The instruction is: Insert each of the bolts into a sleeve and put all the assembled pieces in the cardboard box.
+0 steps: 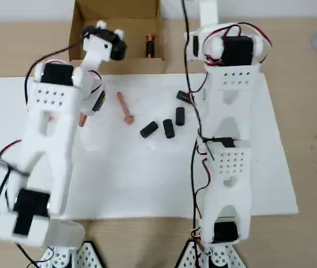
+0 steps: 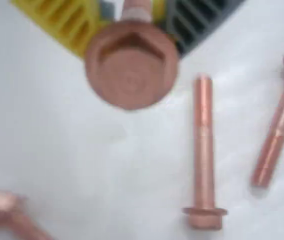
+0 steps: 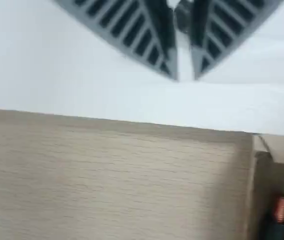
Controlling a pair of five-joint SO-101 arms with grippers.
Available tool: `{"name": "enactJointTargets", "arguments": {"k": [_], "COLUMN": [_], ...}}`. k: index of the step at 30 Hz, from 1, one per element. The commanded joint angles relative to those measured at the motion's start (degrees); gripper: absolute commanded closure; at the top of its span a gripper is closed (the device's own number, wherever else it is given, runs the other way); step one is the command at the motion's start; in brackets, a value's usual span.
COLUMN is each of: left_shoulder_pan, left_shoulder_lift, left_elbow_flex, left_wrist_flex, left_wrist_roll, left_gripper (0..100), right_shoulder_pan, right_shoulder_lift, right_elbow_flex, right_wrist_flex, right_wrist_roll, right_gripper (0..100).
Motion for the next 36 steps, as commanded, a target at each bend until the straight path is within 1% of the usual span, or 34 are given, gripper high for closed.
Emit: {"name": "enactJointTargets", "arguments": {"k": [1, 5, 6, 9, 11, 13, 16, 18, 20, 23, 26, 31, 36], "left_shoulder_pan": [2.99, 2.99, 2.99, 3.25, 2.55, -0.53, -5.80, -8.35, -8.97, -8.97, -8.88, -8.88, -8.79], "left_shoulder_lift": [-10.86, -19.38, -21.93, -31.87, -40.57, -50.42, -65.10, -73.36, -79.25, -84.00, -86.29, -88.40, -89.27], "left_elbow_flex": [-2.99, 2.37, 4.75, 14.86, 23.03, 32.35, 46.24, 50.81, 54.07, 57.67, 60.13, 65.32, 68.57], "left_wrist_flex": [4.66, 7.91, 8.44, 8.26, 6.07, 2.20, -4.84, -6.15, -5.98, -6.33, -6.51, -10.46, -13.89], "left_wrist_roll": [4.13, 7.21, 7.47, 8.97, 9.49, 9.58, 9.41, 9.41, 9.41, 9.58, 9.85, 10.64, 10.90], "left_gripper": [99, 99, 99, 99, 99, 99, 99, 99, 99, 99, 99, 99, 99], "right_shoulder_pan": [-1.71, -3.56, -3.91, -3.82, -3.47, -3.47, -4.44, -5.49, -6.73, -8.04, -8.40, -9.19, -9.71], "right_shoulder_lift": [-4.26, -4.62, -4.70, -4.70, -4.79, -6.20, -12.18, -17.01, -20.88, -23.78, -23.87, -23.87, -23.96], "right_elbow_flex": [-1.63, 6.81, 9.01, 14.11, 17.01, 21.58, 30.55, 37.32, 44.00, 52.88, 60.62, 71.87, 78.29], "right_wrist_flex": [0.88, 0.88, 0.88, 0.88, 0.97, 0.97, 0.97, 0.88, 0.79, 0.35, -2.29, -9.32, -16.35], "right_wrist_roll": [0.09, 0.00, -0.09, -3.60, -4.13, -4.31, -4.48, -4.48, -4.48, -4.48, -4.40, -4.40, -3.96], "right_gripper": [98.1, 98.0, 97.9, 97.9, 97.9, 97.9, 97.9, 97.9, 97.9, 97.8, 96.3, 87.4, 86.8]}}
